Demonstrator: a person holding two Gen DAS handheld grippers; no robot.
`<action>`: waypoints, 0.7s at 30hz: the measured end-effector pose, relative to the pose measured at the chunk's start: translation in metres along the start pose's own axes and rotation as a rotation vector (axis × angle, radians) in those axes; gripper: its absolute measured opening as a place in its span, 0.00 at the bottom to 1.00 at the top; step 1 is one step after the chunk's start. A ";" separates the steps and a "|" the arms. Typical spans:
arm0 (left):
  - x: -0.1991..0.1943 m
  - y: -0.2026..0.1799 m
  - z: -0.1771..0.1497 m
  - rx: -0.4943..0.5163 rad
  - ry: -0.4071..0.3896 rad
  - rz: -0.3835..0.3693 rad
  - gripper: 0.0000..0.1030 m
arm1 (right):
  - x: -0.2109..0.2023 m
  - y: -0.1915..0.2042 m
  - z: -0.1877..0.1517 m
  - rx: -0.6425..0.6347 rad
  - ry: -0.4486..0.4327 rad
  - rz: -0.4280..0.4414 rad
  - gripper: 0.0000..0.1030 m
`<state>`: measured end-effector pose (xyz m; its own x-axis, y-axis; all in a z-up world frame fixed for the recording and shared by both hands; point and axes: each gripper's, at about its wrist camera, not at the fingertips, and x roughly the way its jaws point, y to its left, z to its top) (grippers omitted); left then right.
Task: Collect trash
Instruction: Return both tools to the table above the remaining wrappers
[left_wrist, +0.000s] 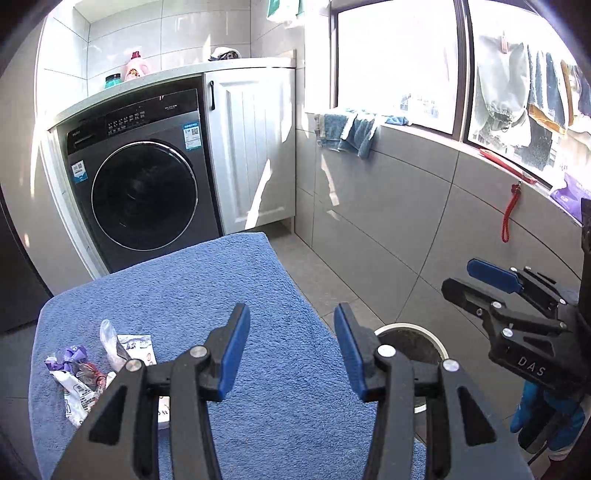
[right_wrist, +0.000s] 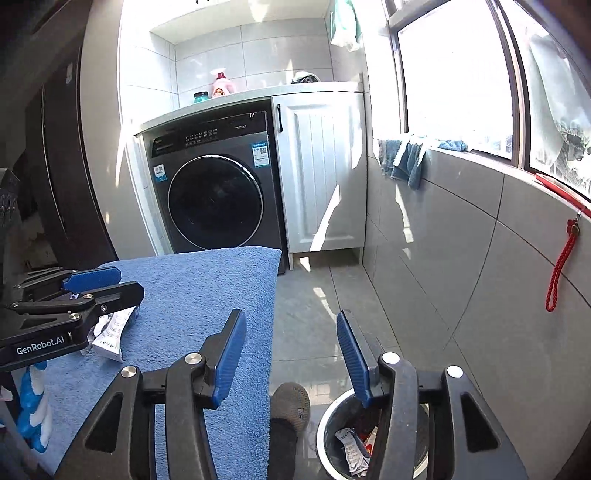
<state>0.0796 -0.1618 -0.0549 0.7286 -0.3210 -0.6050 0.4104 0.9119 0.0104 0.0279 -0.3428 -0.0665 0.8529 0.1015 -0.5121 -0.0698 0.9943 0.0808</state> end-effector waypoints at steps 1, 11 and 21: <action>-0.009 0.009 -0.001 -0.010 -0.018 0.019 0.44 | -0.003 0.010 0.005 -0.014 -0.013 0.010 0.52; -0.093 0.093 -0.028 -0.117 -0.127 0.176 0.50 | -0.020 0.097 0.034 -0.127 -0.085 0.072 0.74; -0.146 0.166 -0.070 -0.213 -0.178 0.290 0.58 | -0.017 0.165 0.042 -0.202 -0.081 0.094 0.86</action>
<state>0.0029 0.0549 -0.0201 0.8888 -0.0653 -0.4536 0.0649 0.9978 -0.0164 0.0236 -0.1815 -0.0087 0.8758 0.1994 -0.4395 -0.2464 0.9678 -0.0520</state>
